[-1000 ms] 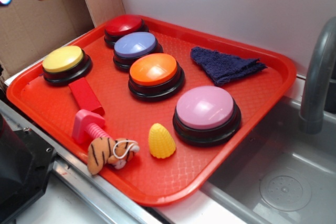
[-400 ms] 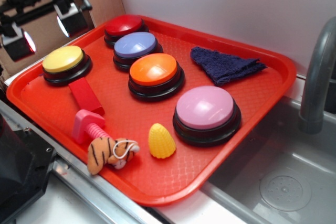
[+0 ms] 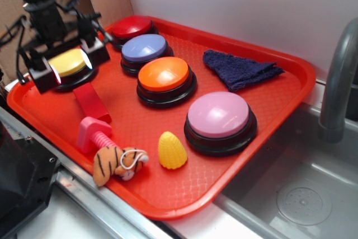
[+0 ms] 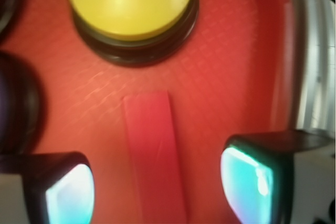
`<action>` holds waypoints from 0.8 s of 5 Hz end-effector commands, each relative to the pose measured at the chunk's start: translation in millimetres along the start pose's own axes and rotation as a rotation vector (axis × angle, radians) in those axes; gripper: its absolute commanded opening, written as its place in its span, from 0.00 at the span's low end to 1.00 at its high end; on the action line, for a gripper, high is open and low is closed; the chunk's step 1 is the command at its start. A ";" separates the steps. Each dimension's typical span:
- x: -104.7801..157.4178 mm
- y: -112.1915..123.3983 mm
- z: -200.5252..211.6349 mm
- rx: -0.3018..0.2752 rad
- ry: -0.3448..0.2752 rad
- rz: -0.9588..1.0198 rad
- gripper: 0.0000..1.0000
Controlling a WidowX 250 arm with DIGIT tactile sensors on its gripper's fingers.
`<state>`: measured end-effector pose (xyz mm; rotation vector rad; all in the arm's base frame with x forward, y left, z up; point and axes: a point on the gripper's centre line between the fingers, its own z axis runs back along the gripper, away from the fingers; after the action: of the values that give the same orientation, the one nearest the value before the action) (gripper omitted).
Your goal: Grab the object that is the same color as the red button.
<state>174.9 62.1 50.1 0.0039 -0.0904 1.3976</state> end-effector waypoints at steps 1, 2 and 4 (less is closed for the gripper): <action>4.4 -4.1 -30.9 -0.011 0.010 -0.003 1.00; 4.4 -9.8 -41.5 -0.032 0.006 -0.019 1.00; 8.2 -14.9 -38.6 -0.089 0.051 -0.041 0.00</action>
<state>196.7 66.1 11.5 -0.0962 -0.0887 1.3628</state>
